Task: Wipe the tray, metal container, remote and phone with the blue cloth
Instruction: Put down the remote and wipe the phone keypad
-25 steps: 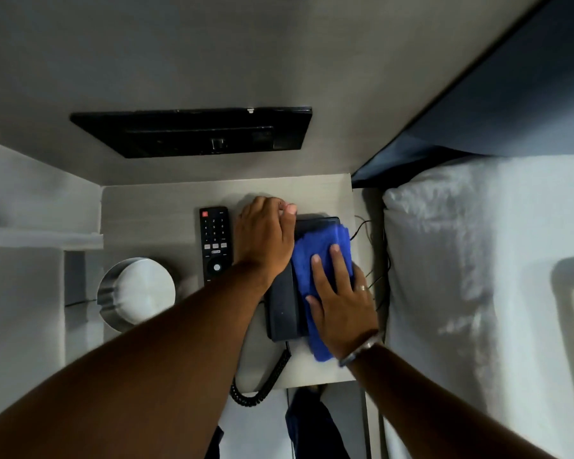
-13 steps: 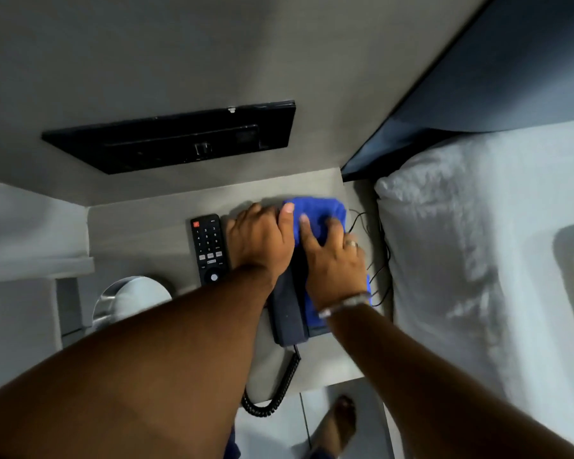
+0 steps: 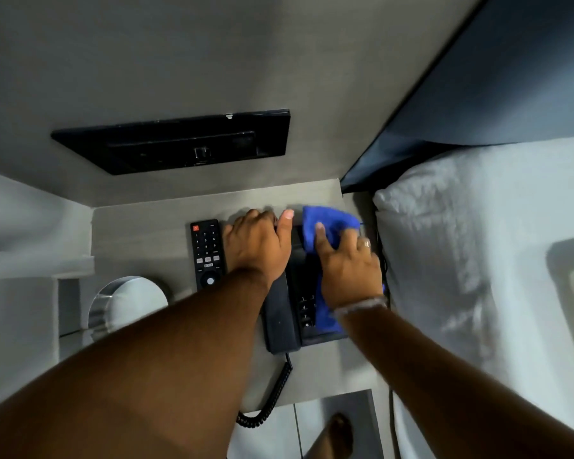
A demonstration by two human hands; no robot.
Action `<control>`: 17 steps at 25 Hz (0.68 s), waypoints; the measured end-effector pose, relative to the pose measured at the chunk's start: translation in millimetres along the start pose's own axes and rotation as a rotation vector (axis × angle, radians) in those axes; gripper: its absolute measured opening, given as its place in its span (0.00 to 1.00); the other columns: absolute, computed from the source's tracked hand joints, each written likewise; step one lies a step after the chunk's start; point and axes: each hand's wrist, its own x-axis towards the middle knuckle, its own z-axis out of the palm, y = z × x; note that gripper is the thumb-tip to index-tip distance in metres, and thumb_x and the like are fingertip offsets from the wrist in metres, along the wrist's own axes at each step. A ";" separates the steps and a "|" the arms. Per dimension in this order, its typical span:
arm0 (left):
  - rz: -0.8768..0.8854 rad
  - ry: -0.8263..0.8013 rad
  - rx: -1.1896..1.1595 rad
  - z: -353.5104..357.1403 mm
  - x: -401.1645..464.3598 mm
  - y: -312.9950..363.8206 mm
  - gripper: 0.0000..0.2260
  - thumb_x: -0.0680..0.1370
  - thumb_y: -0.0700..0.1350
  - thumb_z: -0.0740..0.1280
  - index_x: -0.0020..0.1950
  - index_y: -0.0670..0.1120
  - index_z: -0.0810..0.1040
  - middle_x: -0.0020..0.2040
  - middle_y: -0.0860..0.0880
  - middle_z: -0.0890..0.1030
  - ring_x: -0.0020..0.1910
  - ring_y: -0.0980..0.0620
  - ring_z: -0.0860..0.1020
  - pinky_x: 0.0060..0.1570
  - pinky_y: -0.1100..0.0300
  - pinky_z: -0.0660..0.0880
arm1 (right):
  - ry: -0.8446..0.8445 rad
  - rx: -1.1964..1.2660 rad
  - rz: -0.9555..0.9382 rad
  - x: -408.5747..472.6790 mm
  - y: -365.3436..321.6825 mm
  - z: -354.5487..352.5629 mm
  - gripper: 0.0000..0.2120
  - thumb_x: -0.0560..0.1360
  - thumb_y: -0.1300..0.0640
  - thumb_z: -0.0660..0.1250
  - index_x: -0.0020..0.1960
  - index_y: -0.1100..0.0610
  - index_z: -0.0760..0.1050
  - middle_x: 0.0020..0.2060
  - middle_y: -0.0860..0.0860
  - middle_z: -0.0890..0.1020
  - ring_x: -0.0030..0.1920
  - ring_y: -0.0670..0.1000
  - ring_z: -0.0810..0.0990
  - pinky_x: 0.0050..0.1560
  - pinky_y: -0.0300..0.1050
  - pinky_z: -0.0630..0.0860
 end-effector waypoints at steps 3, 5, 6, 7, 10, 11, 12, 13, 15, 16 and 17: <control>0.022 -0.004 0.002 -0.2 -1.2 1.3 0.33 0.79 0.62 0.40 0.44 0.45 0.80 0.42 0.44 0.82 0.45 0.43 0.78 0.50 0.48 0.70 | -0.059 0.021 -0.079 -59.4 10.1 9.1 0.32 0.65 0.60 0.70 0.69 0.56 0.67 0.47 0.65 0.76 0.40 0.64 0.78 0.36 0.56 0.79; 0.031 -0.002 0.020 -0.3 -1.2 1.8 0.34 0.79 0.62 0.40 0.45 0.44 0.80 0.43 0.43 0.82 0.46 0.43 0.78 0.51 0.48 0.70 | -0.033 -0.058 -0.149 -43.8 12.9 7.1 0.30 0.69 0.58 0.59 0.71 0.55 0.62 0.52 0.64 0.74 0.46 0.64 0.77 0.41 0.57 0.78; 0.033 0.001 0.025 0.0 -0.9 2.3 0.34 0.79 0.62 0.40 0.46 0.44 0.81 0.44 0.43 0.82 0.46 0.42 0.78 0.51 0.47 0.70 | -0.014 -0.093 -0.154 -28.2 10.3 2.6 0.29 0.71 0.56 0.56 0.73 0.54 0.59 0.56 0.64 0.72 0.51 0.65 0.75 0.45 0.58 0.77; 0.031 0.005 0.026 0.2 -0.6 2.6 0.34 0.79 0.62 0.40 0.47 0.44 0.81 0.44 0.43 0.82 0.47 0.42 0.78 0.51 0.47 0.70 | 0.003 -0.101 -0.144 -10.7 5.8 -1.5 0.29 0.73 0.55 0.55 0.73 0.53 0.56 0.59 0.64 0.70 0.54 0.65 0.74 0.48 0.58 0.76; 0.023 0.017 0.018 0.7 -0.4 3.2 0.34 0.79 0.62 0.39 0.47 0.45 0.81 0.44 0.43 0.82 0.45 0.42 0.78 0.49 0.48 0.70 | -0.003 -0.065 -0.047 31.0 -0.8 -13.3 0.28 0.76 0.53 0.59 0.74 0.49 0.55 0.64 0.63 0.66 0.59 0.65 0.70 0.52 0.59 0.75; 0.017 0.024 0.013 0.8 -0.5 3.4 0.33 0.79 0.62 0.40 0.45 0.46 0.80 0.42 0.43 0.82 0.44 0.42 0.78 0.48 0.48 0.70 | -0.012 -0.039 -0.022 32.7 2.7 -12.8 0.28 0.76 0.53 0.60 0.73 0.48 0.55 0.64 0.62 0.66 0.59 0.65 0.70 0.51 0.59 0.76; 0.008 0.032 0.008 0.9 -0.1 3.4 0.33 0.79 0.63 0.40 0.44 0.46 0.80 0.41 0.43 0.82 0.42 0.42 0.78 0.47 0.48 0.70 | -0.014 0.005 -0.014 26.5 8.1 -9.6 0.29 0.75 0.54 0.61 0.73 0.47 0.56 0.64 0.62 0.67 0.59 0.64 0.70 0.51 0.59 0.76; 0.001 0.038 0.002 1.6 0.2 3.1 0.33 0.79 0.63 0.41 0.42 0.46 0.79 0.41 0.43 0.82 0.41 0.41 0.78 0.47 0.48 0.70 | -0.018 0.042 -0.019 10.8 13.1 -3.3 0.30 0.74 0.54 0.62 0.73 0.47 0.56 0.62 0.62 0.67 0.57 0.64 0.71 0.49 0.58 0.76; -0.004 0.050 -0.009 3.8 1.4 1.9 0.32 0.79 0.63 0.41 0.40 0.46 0.79 0.39 0.43 0.81 0.39 0.42 0.76 0.46 0.48 0.70 | 0.012 0.095 -0.071 -39.5 18.0 16.1 0.33 0.69 0.58 0.68 0.71 0.47 0.61 0.56 0.62 0.72 0.49 0.63 0.75 0.42 0.57 0.78; -0.001 0.054 -0.014 4.7 1.8 1.2 0.32 0.79 0.63 0.41 0.40 0.46 0.78 0.38 0.44 0.80 0.38 0.43 0.75 0.46 0.49 0.69 | 0.030 0.129 -0.093 -63.6 16.5 25.0 0.34 0.66 0.61 0.70 0.70 0.48 0.65 0.52 0.62 0.74 0.45 0.62 0.76 0.38 0.55 0.79; 0.003 0.057 -0.016 5.3 1.5 0.7 0.32 0.79 0.63 0.41 0.39 0.46 0.78 0.38 0.45 0.80 0.36 0.45 0.72 0.45 0.49 0.69 | 0.049 0.157 -0.119 -78.4 13.5 32.6 0.34 0.63 0.62 0.70 0.68 0.49 0.68 0.49 0.62 0.76 0.41 0.61 0.76 0.36 0.54 0.79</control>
